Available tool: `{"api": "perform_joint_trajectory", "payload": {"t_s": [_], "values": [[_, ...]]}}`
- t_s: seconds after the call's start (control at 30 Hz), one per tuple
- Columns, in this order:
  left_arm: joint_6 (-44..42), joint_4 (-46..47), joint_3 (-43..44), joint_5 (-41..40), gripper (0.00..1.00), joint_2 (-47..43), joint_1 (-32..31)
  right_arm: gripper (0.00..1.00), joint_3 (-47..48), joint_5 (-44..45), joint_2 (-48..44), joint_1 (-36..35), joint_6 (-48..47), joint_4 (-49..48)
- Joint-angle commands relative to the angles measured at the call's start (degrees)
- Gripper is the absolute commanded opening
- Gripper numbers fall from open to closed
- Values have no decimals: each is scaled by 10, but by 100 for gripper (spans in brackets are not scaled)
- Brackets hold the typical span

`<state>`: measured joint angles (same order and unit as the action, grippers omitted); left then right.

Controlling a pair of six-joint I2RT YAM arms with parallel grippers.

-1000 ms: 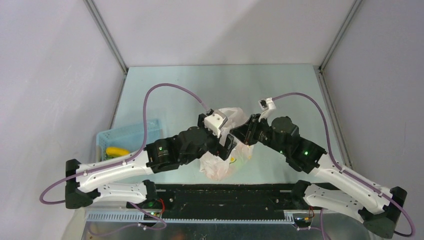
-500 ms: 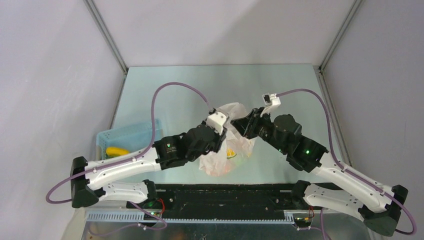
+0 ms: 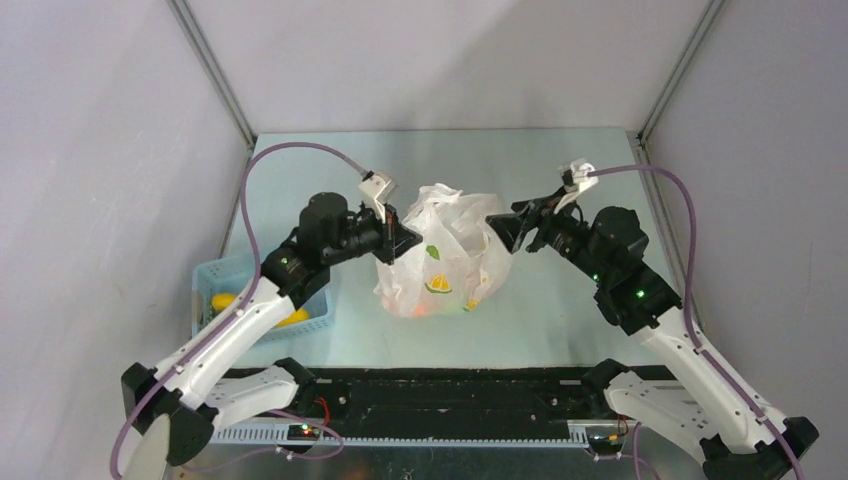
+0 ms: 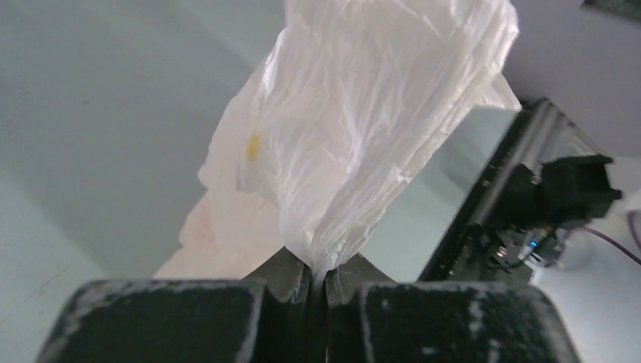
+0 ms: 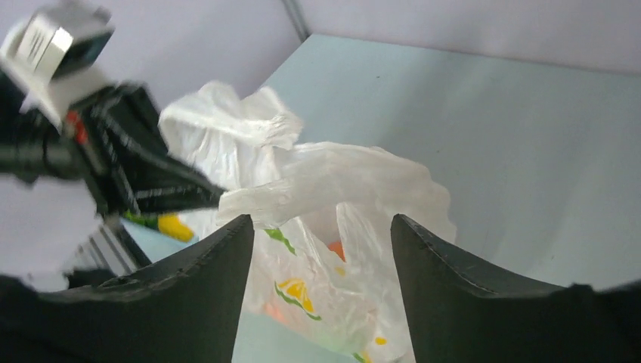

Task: Place the fake fruits into the plastic bag and tie a complex knot
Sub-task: Tie the plastic bag at the center of the board.

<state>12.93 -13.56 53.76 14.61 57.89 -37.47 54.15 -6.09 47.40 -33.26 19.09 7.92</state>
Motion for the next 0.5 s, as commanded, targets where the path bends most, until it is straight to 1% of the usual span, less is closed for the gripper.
{"api": "perform_joint_trajectory", "payload": {"t_s": [0.0,0.03,0.13,0.33,0.47], "values": [[-11,48,20,259,8,31,68,73,-45,-125,-3,5,-156,-79],[-10,56,24,304,6,43,87,74,-54,-135,-3,4,-179,-93],[-9,74,22,368,4,58,112,76,-88,-140,1,6,-215,-145],[42,150,-12,401,3,65,141,78,-94,-149,30,4,-301,-166],[48,159,-19,404,3,74,143,78,-94,-151,65,4,-324,-202]]}}
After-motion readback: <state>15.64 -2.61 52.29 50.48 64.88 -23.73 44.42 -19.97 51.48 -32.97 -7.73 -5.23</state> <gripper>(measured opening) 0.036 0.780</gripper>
